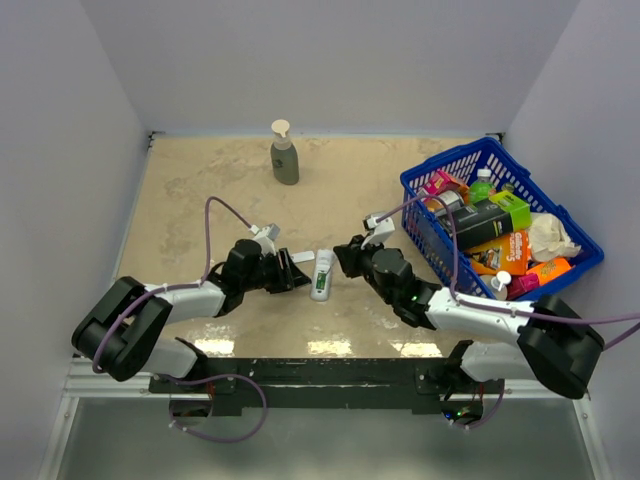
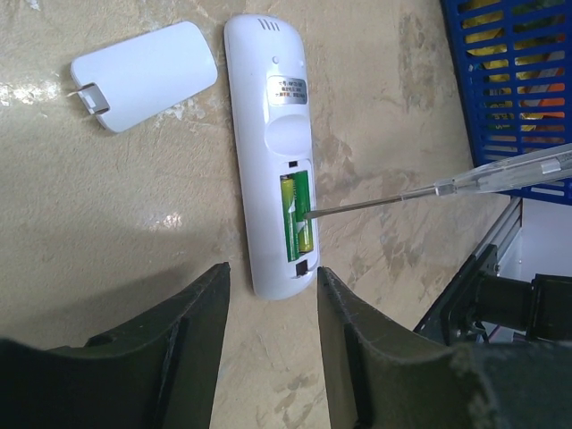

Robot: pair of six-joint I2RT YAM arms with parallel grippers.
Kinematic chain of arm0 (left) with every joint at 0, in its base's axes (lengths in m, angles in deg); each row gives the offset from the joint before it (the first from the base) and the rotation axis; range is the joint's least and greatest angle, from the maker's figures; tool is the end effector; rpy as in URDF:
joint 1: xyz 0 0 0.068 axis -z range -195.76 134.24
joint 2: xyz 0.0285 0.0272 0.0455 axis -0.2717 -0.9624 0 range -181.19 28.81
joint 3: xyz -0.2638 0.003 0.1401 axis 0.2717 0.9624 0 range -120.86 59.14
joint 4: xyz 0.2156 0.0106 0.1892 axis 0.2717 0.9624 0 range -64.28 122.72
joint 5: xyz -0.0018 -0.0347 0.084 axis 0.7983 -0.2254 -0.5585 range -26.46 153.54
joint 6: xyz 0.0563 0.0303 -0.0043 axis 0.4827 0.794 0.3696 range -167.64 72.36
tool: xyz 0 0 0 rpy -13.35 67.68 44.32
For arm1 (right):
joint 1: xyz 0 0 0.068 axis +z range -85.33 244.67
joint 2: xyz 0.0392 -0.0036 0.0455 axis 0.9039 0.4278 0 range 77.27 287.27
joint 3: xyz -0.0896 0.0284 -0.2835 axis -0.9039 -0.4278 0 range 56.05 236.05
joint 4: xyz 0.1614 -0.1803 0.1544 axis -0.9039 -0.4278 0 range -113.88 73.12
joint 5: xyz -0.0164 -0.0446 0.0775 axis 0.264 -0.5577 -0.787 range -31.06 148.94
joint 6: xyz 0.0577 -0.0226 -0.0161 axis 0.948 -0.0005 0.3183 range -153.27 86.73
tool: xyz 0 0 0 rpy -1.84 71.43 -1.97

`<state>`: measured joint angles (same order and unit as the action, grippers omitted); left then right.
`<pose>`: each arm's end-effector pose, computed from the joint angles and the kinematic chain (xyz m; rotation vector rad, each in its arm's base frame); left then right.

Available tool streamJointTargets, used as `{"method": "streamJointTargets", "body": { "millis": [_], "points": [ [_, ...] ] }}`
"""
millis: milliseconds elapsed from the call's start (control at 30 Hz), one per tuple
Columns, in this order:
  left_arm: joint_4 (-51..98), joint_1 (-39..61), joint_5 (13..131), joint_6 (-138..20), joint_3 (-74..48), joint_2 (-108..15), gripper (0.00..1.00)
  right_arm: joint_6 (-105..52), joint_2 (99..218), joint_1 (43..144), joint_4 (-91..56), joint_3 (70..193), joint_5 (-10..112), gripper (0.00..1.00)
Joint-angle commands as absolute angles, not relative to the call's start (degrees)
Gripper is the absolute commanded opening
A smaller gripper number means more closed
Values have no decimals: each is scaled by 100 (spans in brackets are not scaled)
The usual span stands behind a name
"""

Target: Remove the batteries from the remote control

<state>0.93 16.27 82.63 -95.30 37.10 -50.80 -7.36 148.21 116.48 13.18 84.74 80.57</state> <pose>0.2168 -0.1547 0.1364 -0.1052 2.3415 -1.1169 0.1902 0.2121 0.2241 -0.1324 1.8091 0.6410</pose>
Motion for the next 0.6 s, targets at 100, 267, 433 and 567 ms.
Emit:
{"method": "streamJointTargets", "body": {
  "millis": [100,267,433,567],
  "points": [
    [-170,1623,8349,-9704,3550,-5073,48,-822,14987,11679,1582,8559,8135,0],
    [-100,1632,8332,-9721,3532,-5046,47,-1076,15066,11872,1669,8506,8380,0],
    [155,1632,8288,-9616,3436,-5029,47,-1542,15189,12487,1529,8655,9057,0],
    [243,1632,8209,-9616,3453,-4906,47,-1938,15496,12979,1406,8936,9541,0]
  ]
}}
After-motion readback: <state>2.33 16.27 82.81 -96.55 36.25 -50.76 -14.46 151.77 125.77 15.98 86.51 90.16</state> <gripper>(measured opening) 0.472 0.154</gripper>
